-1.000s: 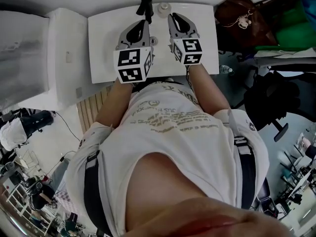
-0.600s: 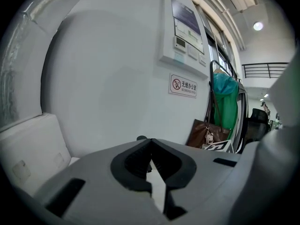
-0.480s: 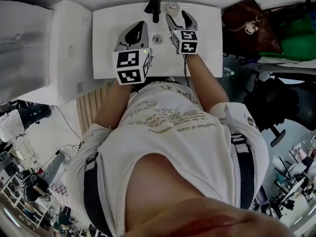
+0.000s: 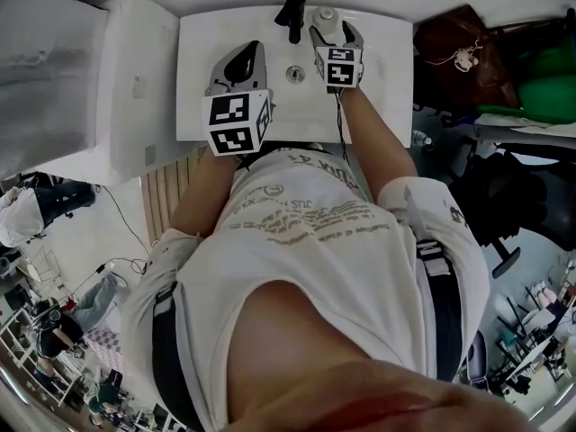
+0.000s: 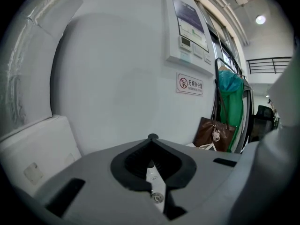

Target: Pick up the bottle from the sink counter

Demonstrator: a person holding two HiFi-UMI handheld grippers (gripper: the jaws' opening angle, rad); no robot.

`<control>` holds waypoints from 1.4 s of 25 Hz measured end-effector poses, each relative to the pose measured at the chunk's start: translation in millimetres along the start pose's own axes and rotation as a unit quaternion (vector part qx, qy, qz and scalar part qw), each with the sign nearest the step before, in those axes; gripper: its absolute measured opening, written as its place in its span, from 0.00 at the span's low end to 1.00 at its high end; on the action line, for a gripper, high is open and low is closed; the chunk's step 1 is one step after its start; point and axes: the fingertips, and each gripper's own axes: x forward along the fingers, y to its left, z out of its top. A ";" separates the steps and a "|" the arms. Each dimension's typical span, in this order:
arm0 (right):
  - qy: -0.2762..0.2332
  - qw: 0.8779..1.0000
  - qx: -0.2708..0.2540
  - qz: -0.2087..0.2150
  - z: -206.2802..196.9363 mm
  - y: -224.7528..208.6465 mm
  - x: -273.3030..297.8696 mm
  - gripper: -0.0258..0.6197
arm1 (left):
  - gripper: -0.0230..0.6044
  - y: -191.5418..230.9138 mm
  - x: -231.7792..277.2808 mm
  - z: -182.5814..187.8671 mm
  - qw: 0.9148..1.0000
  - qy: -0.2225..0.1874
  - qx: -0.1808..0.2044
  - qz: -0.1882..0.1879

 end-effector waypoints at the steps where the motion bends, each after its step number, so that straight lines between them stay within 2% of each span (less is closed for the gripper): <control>1: 0.002 1.000 0.009 0.000 -1.5 -1.6 3.0 0.51 | 0.07 2.8 -0.4 -0.8 1.000 0.001 0.000 0.003; 4: 0.001 1.000 0.024 -0.001 -1.1 -4.4 11.9 0.51 | 0.07 12.5 -0.5 -1.1 1.000 0.002 -0.004 0.013; 13: 0.015 1.000 0.000 0.007 -12.1 -0.8 38.3 0.53 | 0.07 40.5 -2.7 -6.8 0.999 0.010 -0.011 0.046; 20: 0.026 1.000 0.014 0.010 -20.5 -3.8 50.0 0.53 | 0.07 57.1 -7.0 -10.9 0.997 0.016 -0.015 0.070; 23: 0.037 0.999 0.022 0.012 -21.5 -4.3 56.2 0.53 | 0.07 60.7 -6.4 -12.0 0.997 0.018 -0.017 0.073; 28: 0.059 0.998 -0.023 0.013 -24.1 -4.7 61.1 0.53 | 0.07 60.6 -2.6 -9.5 0.997 0.018 -0.016 0.072; 31: 0.063 0.997 -0.028 0.022 -23.7 -3.6 62.2 0.53 | 0.07 58.0 -0.3 -8.8 0.997 0.019 -0.013 0.068; 35: 0.071 0.997 -0.033 0.012 -24.2 -4.4 59.3 0.53 | 0.07 57.7 0.7 -6.9 0.998 0.018 -0.009 0.067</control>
